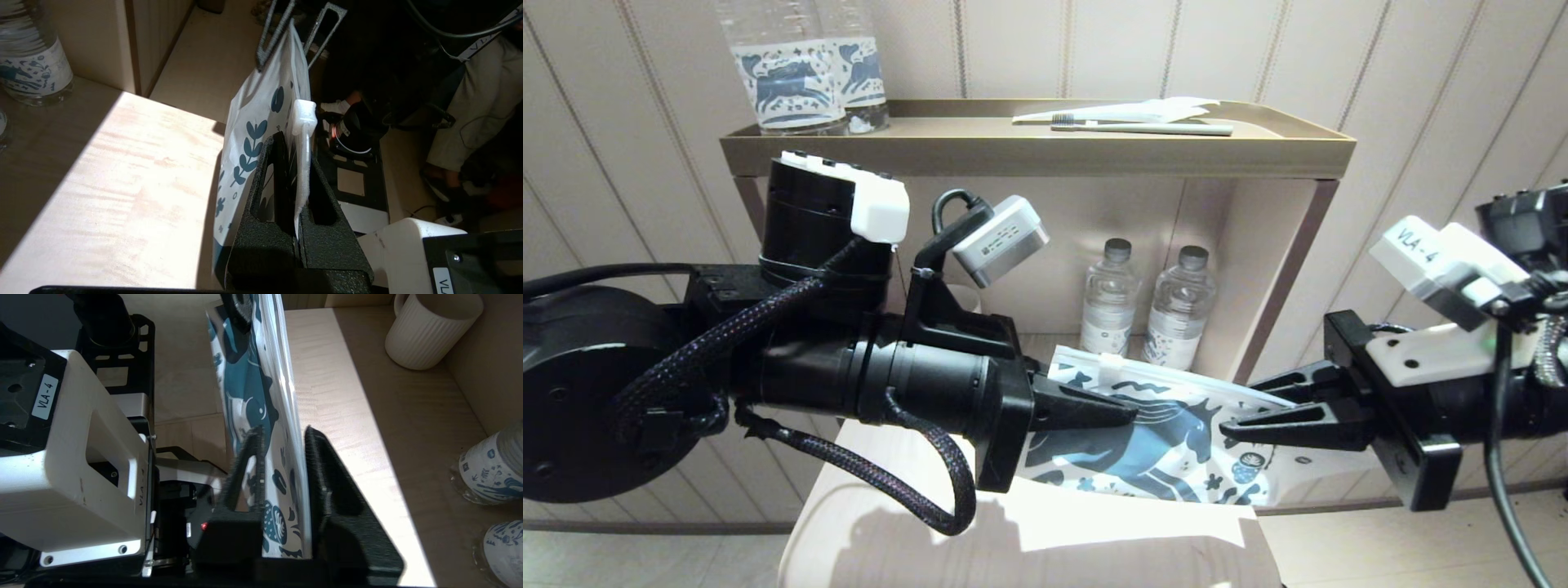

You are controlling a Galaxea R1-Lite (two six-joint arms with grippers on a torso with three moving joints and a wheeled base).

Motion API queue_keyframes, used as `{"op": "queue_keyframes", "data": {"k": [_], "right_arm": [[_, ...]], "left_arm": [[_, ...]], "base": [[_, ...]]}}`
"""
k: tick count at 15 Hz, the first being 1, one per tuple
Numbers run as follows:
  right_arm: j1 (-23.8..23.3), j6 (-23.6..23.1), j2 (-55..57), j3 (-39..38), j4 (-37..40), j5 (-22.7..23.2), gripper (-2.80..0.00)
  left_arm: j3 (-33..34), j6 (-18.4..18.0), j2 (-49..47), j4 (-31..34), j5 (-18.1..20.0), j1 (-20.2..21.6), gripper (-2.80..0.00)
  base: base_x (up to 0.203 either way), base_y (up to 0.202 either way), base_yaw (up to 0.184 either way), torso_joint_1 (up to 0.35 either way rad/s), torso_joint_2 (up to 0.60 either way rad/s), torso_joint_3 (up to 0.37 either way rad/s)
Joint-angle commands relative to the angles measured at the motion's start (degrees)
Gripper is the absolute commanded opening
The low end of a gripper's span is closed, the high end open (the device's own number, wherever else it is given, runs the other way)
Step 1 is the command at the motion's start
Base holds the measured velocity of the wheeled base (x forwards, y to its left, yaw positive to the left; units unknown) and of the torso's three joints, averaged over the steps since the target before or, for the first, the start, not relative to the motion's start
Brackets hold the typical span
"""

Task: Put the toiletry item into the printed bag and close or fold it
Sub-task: Hand it to the other hand, then close the strorage bag and place it on the desk

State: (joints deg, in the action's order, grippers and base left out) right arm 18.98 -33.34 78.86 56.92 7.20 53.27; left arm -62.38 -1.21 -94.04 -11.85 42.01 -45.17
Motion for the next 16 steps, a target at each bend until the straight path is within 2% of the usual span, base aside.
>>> {"op": "queue_keyframes", "data": {"k": [1,6,8,11,16], "right_arm": [[0.06,-0.01,0.06,-0.69,-1.05,0.41,0.0],[0.44,2.32,-0.37,1.01,-1.15,0.68,0.0],[1.41,5.63,-0.43,1.75,-1.05,0.65,0.0],[4.51,14.43,-0.06,2.9,-1.58,0.56,0.0],[8.78,19.98,0.78,3.81,-2.73,0.98,0.0]], "left_arm": [[0.06,-0.06,-0.09,-0.1,0.27,-0.27,-2.8],[-0.19,-0.24,-0.86,-0.1,0.12,-1.1,-2.8],[-0.73,-0.29,-1.5,-0.1,-0.17,-2.26,-2.8],[-1.25,-0.21,-2.36,-0.1,-0.26,-3.82,-2.8],[-0.9,-0.23,-2.55,-0.1,-0.17,-5.63,-2.8]], "base": [[0.0,0.0,0.0,0.0,0.0,0.0],[0.0,0.0,0.0,0.0,0.0,0.0],[0.0,0.0,0.0,0.0,0.0,0.0],[0.0,0.0,0.0,0.0,0.0,0.0],[0.0,0.0,0.0,0.0,0.0,0.0]]}}
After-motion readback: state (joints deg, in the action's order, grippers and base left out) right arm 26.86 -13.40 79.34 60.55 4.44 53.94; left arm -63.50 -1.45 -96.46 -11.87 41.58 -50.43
